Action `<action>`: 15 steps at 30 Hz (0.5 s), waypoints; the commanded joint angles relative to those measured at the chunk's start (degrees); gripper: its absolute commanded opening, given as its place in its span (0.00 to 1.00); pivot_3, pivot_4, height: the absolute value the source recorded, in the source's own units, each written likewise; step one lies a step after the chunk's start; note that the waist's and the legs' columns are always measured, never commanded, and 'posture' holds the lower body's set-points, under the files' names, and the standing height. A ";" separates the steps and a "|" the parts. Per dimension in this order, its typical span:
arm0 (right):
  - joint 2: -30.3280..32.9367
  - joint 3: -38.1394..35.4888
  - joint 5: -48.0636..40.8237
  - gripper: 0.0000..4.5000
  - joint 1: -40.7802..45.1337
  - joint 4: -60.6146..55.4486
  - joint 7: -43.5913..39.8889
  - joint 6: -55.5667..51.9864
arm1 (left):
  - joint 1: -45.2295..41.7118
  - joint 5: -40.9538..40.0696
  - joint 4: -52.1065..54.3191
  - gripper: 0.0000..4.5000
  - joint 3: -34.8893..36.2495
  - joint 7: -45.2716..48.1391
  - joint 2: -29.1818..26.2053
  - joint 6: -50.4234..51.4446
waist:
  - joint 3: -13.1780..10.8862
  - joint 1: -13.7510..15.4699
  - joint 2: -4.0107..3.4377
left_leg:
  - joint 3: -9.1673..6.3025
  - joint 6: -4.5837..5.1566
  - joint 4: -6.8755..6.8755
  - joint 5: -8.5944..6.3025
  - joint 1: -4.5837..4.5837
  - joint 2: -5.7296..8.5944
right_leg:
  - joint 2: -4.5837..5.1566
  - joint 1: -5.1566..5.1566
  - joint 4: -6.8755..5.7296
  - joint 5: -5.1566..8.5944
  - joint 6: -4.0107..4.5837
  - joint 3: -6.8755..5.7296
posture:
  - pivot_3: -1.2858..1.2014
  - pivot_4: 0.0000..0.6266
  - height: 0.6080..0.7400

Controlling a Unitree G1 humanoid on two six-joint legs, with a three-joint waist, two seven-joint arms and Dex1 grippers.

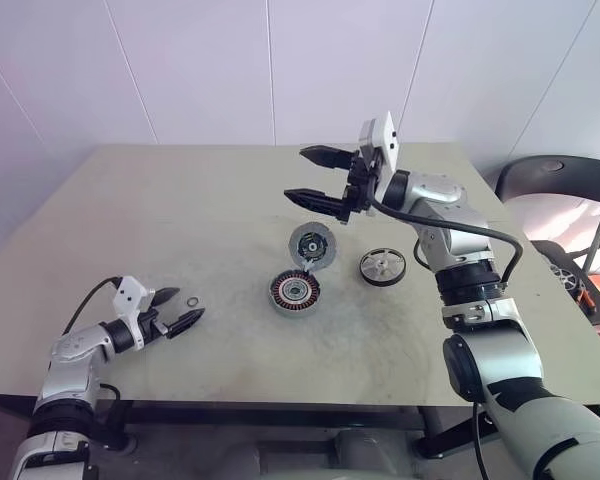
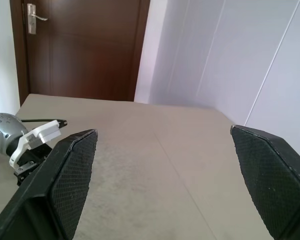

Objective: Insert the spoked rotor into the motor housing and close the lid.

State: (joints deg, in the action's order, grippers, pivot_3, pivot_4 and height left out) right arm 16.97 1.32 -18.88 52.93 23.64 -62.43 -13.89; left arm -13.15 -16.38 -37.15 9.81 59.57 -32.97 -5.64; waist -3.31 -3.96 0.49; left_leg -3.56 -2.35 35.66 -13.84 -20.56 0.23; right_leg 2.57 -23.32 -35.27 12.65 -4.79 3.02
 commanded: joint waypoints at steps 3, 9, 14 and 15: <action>0.27 -1.11 -1.60 1.00 0.00 -3.40 0.81 -0.27 | -1.56 1.71 -2.35 0.96 -0.90 0.26 -0.11 -1.63 | 0.00 0.02 -0.01 | 0.00 0.00 0.01 0.00 0.00 0.00 | 0.01 0.02 0.00 0.00 0.00 0.00 | 0.52 0.00 1.00; 0.01 -0.86 -1.95 1.00 -0.89 -4.34 1.27 -0.36 | -2.55 3.57 -6.69 0.58 -1.09 -0.14 -0.03 -4.96 | 0.01 0.02 -0.01 | 0.00 0.00 0.00 0.00 0.06 0.00 | 0.00 0.05 -0.02 0.00 0.00 0.00 | 0.52 0.00 1.00; 0.03 -0.70 -2.13 1.00 -1.30 -4.88 1.64 -0.39 | -2.76 3.21 -7.21 0.23 -1.39 1.27 0.25 -5.54 | 0.01 0.00 -0.02 | 0.00 0.00 0.02 0.00 0.11 0.00 | 0.00 0.07 -0.07 0.00 0.00 0.00 | 0.52 0.00 1.00; 0.03 -0.64 -2.15 1.00 -1.41 -5.01 1.69 -0.40 | -2.65 3.17 -7.02 0.17 -1.48 1.36 0.39 -5.46 | 0.01 0.00 -0.02 | 0.00 0.00 0.02 0.00 0.12 0.00 | 0.00 0.07 -0.08 0.00 0.00 0.00 | 0.52 0.00 1.00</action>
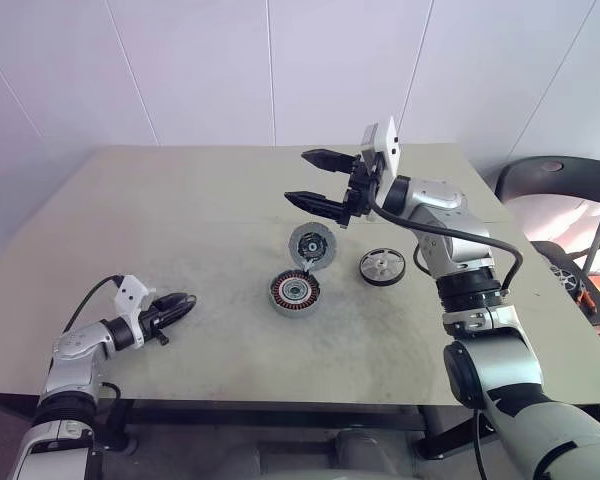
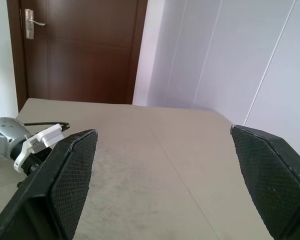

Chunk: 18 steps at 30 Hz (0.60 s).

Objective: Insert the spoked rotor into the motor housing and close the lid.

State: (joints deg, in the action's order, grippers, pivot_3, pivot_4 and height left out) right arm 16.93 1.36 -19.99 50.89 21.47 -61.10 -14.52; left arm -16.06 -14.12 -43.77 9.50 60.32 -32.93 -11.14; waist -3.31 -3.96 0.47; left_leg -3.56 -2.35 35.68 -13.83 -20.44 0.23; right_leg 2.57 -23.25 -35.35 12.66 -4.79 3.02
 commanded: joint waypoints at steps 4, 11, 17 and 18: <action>0.00 -0.59 -1.08 1.00 0.51 -2.94 0.46 0.21 | 0.37 0.86 -0.14 0.17 -1.11 0.37 0.74 -0.29 | 0.00 0.07 0.00 | 0.00 0.00 0.00 0.00 -0.02 0.00 | 0.01 0.00 0.03 0.00 0.00 0.00 | 0.52 0.00 1.00; 1.25 -2.48 -4.92 1.00 0.15 -4.22 -0.77 -4.11 | 1.44 -6.62 12.33 0.17 2.31 3.06 1.26 4.31 | -0.02 0.07 0.04 | 0.00 0.00 0.00 0.00 -0.12 0.00 | 0.03 -0.03 0.10 0.00 0.00 0.00 | 0.52 0.00 1.00; 6.10 -0.59 -8.63 1.00 -8.38 -10.54 -3.76 -14.78 | 6.55 -11.98 29.69 0.17 2.84 3.07 0.67 11.34 | -0.01 0.21 0.04 | 0.01 0.00 -0.06 -0.01 -0.19 0.00 | 0.07 -0.07 0.19 0.00 0.00 0.00 | 0.52 0.00 1.00; 6.35 -0.17 -8.57 1.00 -9.96 -11.63 -3.41 -15.52 | 7.57 -12.60 32.52 0.17 2.42 3.26 0.75 12.29 | -0.02 0.06 0.02 | 0.01 0.01 -0.06 -0.01 -0.18 0.00 | 0.05 -0.07 0.18 0.01 0.00 0.00 | 0.52 0.00 1.00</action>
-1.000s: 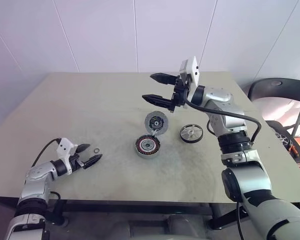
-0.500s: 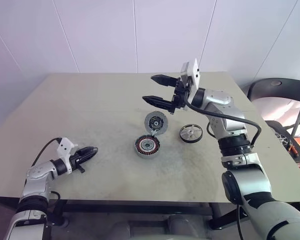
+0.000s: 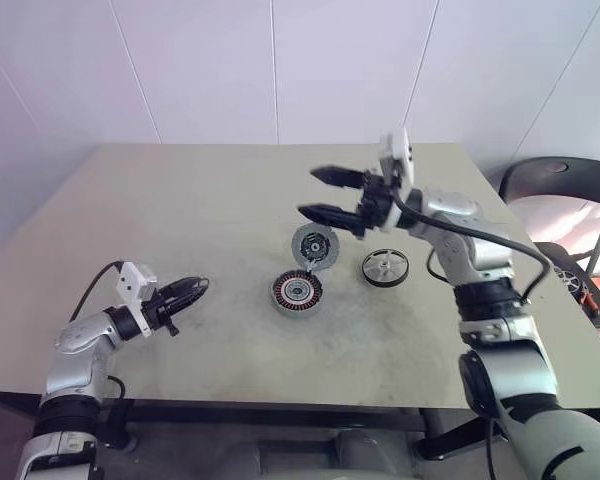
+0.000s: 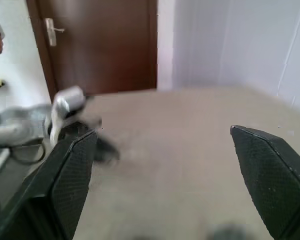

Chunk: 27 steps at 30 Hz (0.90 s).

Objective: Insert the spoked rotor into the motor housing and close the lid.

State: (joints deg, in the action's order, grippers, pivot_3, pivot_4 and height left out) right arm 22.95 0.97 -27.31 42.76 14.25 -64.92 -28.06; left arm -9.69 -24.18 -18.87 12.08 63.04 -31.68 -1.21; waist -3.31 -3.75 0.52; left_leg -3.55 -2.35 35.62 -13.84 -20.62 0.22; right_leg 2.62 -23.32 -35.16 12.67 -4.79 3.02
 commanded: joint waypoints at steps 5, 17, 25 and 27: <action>2.81 2.80 -1.48 1.00 -9.12 -10.22 -0.52 -6.25 | 4.22 -3.86 16.31 0.17 -2.01 0.06 0.29 5.76 | -0.04 -0.21 -0.05 | 0.03 0.00 0.04 0.00 0.03 -0.01 | -0.03 0.00 -0.02 0.02 0.00 0.01 | 0.52 0.00 1.00; 5.43 2.42 -2.04 1.00 -16.18 -17.01 2.89 -9.51 | 0.87 0.91 14.35 0.17 -4.10 -1.65 -0.24 3.19 | -0.09 -0.19 0.03 | 0.05 -0.02 0.28 -0.01 -0.10 0.00 | 0.00 0.02 0.13 0.03 0.00 0.00 | 0.52 0.00 1.00; 5.15 2.97 -2.19 1.00 -16.67 -17.88 4.16 -9.65 | -0.71 2.62 9.20 0.17 -5.97 -0.86 1.34 -1.60 | -0.08 0.01 0.03 | 0.03 -0.01 0.35 -0.01 -0.64 0.01 | -0.01 -0.35 0.16 0.01 -0.02 -0.02 | 0.52 0.00 1.00; 5.18 3.04 -2.17 1.00 -16.64 -17.86 4.19 -9.68 | -0.94 2.19 9.06 0.17 -6.15 -0.43 1.31 -1.74 | -0.08 0.19 0.03 | 0.03 -0.01 0.38 0.00 -0.71 0.01 | -0.01 -0.42 0.11 0.00 -0.02 -0.02 | 0.52 0.00 1.00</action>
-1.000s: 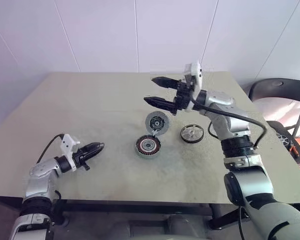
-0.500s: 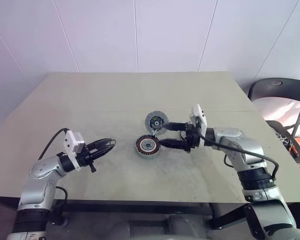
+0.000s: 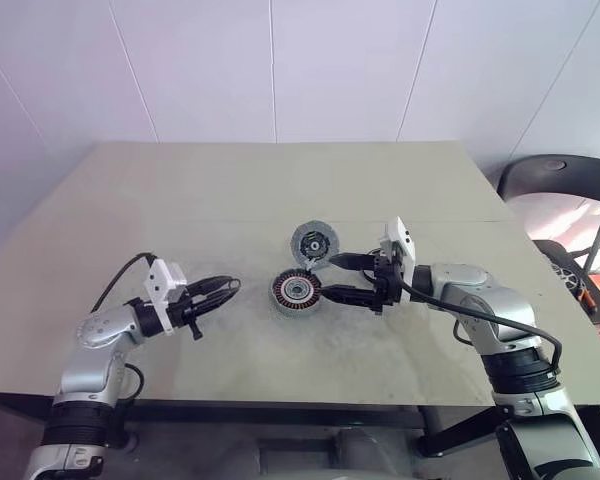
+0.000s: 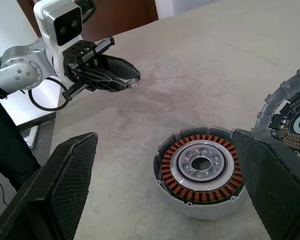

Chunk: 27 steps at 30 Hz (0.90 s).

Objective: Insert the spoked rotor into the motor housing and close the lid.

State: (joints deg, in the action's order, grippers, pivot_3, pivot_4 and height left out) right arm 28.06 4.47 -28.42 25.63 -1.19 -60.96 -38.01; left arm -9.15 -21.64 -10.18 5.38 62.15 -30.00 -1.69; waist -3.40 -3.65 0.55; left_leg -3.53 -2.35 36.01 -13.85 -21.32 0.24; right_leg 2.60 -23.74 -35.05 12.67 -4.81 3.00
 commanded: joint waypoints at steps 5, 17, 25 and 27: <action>-0.45 -0.51 -0.96 1.00 1.25 -1.51 0.73 0.35 | -1.22 -0.80 1.02 0.17 0.96 -0.07 -0.30 -1.24 | 0.00 0.14 0.00 | 0.00 0.00 0.08 0.00 0.00 0.00 | -0.01 0.02 -0.01 0.00 0.00 0.00 | 0.52 0.00 1.00; -0.79 -0.26 -0.87 1.00 0.37 -1.28 1.04 0.43 | -8.61 -4.77 -4.37 0.17 7.93 -3.88 -3.00 2.12 | 0.00 1.08 0.01 | -0.01 0.00 0.13 0.00 0.01 0.00 | -0.03 0.02 -0.04 0.00 0.00 -0.01 | 0.52 0.00 1.00; -1.31 0.55 -0.38 1.00 0.31 -1.02 1.23 0.91 | -20.34 -5.02 -22.11 0.17 15.15 -7.63 -8.62 1.39 | 0.01 1.14 0.06 | -0.01 0.00 0.12 0.00 -0.01 0.00 | -0.05 0.03 -0.05 -0.01 -0.02 -0.02 | 0.52 0.00 1.00; -1.45 0.81 -0.23 1.00 0.32 -0.90 1.28 1.01 | -25.72 -3.43 -33.38 0.17 16.91 -10.53 -12.42 -0.59 | 0.02 1.07 0.08 | -0.02 0.01 0.13 0.00 0.00 0.00 | -0.05 0.03 -0.08 -0.01 -0.02 -0.02 | 0.52 0.00 1.00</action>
State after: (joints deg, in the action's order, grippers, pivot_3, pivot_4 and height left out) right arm 26.94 5.42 -28.33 25.25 -0.96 -59.81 -38.21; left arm -31.20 -25.96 -37.14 19.34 53.96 -39.30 -0.01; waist -3.38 -2.58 0.62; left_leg -3.55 -2.35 36.12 -13.84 -21.31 0.24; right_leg 2.54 -23.72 -35.13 12.66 -4.83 2.98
